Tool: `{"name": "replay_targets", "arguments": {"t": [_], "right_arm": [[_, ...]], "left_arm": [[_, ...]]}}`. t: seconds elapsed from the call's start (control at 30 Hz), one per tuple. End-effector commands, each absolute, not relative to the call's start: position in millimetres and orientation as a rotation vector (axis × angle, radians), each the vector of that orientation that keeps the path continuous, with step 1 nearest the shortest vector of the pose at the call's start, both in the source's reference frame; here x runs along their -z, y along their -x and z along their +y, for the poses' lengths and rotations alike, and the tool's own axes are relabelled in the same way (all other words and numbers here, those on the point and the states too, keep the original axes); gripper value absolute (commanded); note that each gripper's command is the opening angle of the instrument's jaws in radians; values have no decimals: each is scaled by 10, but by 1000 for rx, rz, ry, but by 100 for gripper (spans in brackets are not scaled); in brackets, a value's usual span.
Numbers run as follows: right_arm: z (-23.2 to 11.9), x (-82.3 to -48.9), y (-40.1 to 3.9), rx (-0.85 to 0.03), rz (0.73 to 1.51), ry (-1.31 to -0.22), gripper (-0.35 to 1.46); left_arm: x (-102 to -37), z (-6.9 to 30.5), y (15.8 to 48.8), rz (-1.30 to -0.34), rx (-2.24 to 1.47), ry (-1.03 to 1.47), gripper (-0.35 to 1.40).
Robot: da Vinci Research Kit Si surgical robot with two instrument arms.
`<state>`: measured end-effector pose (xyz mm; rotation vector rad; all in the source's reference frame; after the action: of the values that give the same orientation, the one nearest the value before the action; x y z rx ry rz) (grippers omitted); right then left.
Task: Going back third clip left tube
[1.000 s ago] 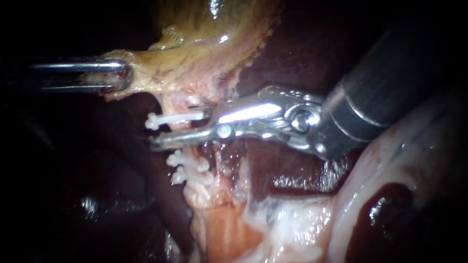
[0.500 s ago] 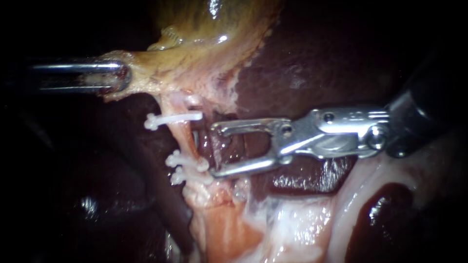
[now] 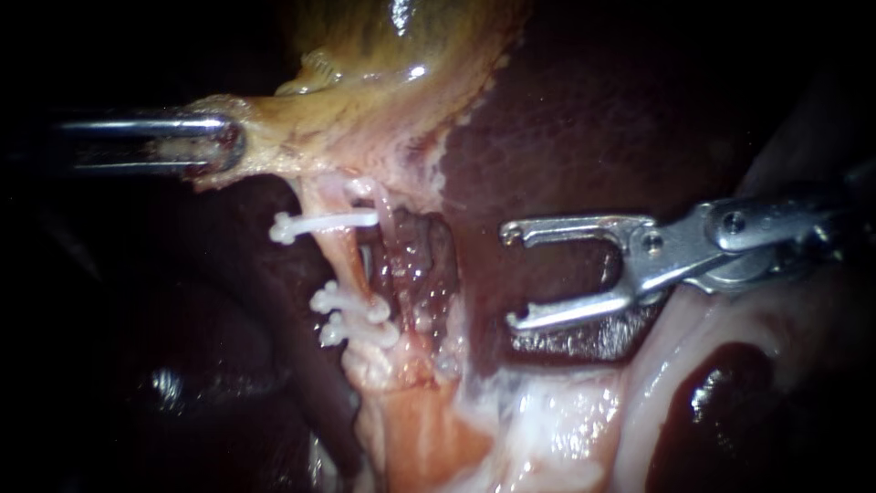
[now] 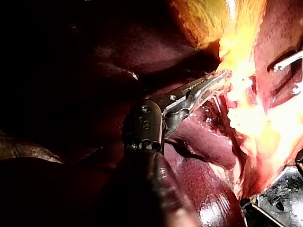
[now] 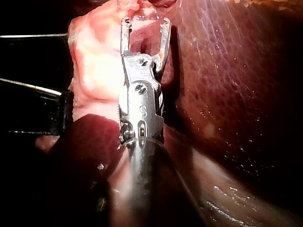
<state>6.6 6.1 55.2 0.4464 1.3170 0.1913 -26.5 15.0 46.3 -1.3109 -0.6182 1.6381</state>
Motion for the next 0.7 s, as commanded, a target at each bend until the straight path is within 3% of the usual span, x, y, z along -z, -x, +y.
{"name": "replay_targets", "arguments": {"t": [0.03,0.7], "right_arm": [[62,-551,-65,-191,1317,-446,50],[62,-548,-63,-177,1320,-435,50]], "left_arm": [[-465,150,266,-616,-1638,1310,-35],[-525,137,318,-607,-1657,1317,-35]]}}
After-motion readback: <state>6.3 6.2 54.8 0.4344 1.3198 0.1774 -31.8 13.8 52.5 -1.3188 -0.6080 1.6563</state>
